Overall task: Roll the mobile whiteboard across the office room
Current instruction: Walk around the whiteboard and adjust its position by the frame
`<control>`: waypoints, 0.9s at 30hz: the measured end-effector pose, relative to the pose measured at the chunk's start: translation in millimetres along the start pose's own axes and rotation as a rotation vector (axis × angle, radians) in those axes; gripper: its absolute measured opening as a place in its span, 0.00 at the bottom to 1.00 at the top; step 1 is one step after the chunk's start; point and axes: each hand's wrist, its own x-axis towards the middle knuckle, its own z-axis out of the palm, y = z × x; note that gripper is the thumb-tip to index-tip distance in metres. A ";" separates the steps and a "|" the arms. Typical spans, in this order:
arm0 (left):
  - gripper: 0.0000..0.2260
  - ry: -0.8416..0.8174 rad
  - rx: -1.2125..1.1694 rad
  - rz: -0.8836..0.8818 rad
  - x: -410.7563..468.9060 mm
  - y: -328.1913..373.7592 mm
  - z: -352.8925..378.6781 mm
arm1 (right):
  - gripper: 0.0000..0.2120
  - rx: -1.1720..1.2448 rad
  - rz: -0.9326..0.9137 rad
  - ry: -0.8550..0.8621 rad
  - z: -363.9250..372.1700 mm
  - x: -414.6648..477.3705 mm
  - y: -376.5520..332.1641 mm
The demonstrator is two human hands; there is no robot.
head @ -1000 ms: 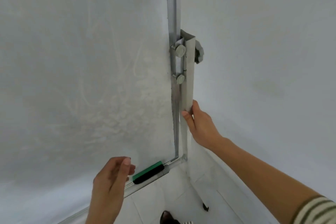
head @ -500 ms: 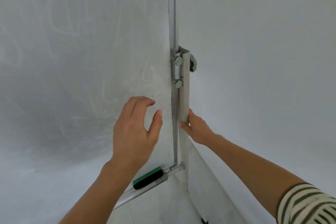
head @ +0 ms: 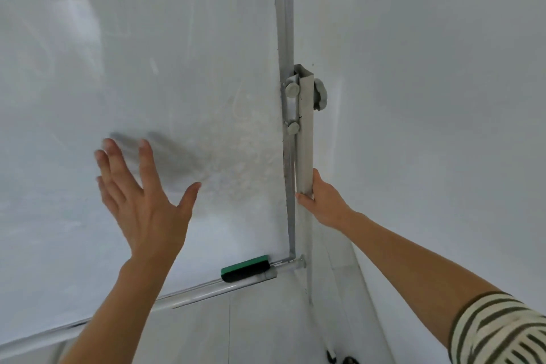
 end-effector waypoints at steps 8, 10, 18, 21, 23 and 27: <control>0.44 -0.013 0.150 -0.104 45.1 -22.2 47.3 | 0.15 -0.042 -0.068 -0.071 4.5 70.7 -3.0; 0.44 0.004 0.164 -0.107 49.0 -29.1 48.3 | 0.13 -0.058 -0.096 -0.090 9.2 78.5 -4.9; 0.42 -0.065 0.187 -0.080 51.5 -37.5 35.8 | 0.15 -0.071 -0.057 -0.050 23.4 81.0 -8.2; 0.33 -0.116 0.079 -0.045 41.9 -43.2 11.0 | 0.22 -0.171 0.088 0.000 43.3 59.4 0.6; 0.25 -0.177 -0.040 -0.081 24.5 -61.5 -9.5 | 0.26 -0.260 0.240 -0.003 70.9 30.7 10.3; 0.11 -0.416 -0.252 -0.330 -40.2 -129.4 -60.8 | 0.10 -0.212 0.345 -0.160 154.4 -44.9 5.6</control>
